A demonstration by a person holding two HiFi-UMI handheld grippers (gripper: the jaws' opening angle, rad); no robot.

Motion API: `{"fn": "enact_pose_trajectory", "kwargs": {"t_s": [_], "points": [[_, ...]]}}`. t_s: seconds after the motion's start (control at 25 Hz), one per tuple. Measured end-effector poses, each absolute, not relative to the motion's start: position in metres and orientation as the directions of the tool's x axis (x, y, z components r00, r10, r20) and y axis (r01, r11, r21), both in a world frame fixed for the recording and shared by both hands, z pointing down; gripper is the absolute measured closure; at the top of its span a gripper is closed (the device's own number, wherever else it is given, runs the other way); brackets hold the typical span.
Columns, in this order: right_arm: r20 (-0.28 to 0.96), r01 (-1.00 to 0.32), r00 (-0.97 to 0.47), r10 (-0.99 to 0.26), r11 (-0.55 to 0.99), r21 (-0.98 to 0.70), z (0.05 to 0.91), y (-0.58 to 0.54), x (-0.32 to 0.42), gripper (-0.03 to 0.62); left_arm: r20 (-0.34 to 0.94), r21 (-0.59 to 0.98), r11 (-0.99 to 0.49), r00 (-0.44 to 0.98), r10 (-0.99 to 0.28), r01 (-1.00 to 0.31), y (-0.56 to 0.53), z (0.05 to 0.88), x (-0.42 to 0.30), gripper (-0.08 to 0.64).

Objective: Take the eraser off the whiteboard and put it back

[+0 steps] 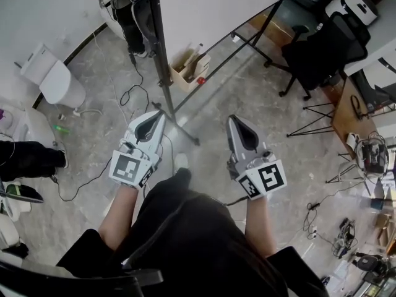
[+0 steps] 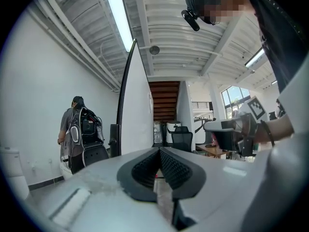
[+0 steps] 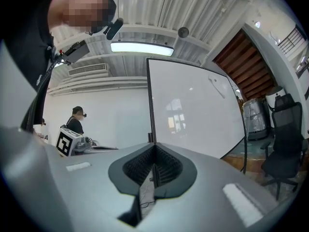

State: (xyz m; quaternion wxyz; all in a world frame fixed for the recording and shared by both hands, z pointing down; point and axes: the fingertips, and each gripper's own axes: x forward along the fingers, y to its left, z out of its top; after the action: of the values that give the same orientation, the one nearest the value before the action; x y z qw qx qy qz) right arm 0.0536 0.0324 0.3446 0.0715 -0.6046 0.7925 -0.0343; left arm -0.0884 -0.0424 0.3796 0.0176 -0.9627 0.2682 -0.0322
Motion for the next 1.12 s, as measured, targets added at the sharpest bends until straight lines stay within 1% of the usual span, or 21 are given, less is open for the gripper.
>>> {"fn": "enact_pose_trajectory", "kwargs": {"t_s": [0.4,0.68,0.92,1.12], "points": [[-0.045,-0.951,-0.284,-0.958,0.288,-0.116,0.344,-0.069,0.057,0.583,0.036,-0.028,-0.857,0.857,-0.515,-0.514,-0.134,0.378,-0.075,0.555],[-0.049,-0.95,-0.289,-0.956,0.292,-0.106,0.345,-0.12,0.065,0.583,0.029,-0.039,-0.862,0.862,-0.506,-0.505,-0.178,0.373,-0.064,0.555],[-0.043,-0.937,-0.328,-0.944,0.331,-0.109,0.353,-0.149,0.076,0.583,0.036,-0.054,-0.848,0.848,-0.53,-0.527,-0.196,0.374,-0.054,0.555],[-0.031,-0.914,-0.386,-0.922,0.387,-0.118,0.363,-0.167,0.086,0.583,0.031,-0.054,-0.81,0.81,-0.586,-0.584,-0.205,0.373,-0.052,0.555]]}}
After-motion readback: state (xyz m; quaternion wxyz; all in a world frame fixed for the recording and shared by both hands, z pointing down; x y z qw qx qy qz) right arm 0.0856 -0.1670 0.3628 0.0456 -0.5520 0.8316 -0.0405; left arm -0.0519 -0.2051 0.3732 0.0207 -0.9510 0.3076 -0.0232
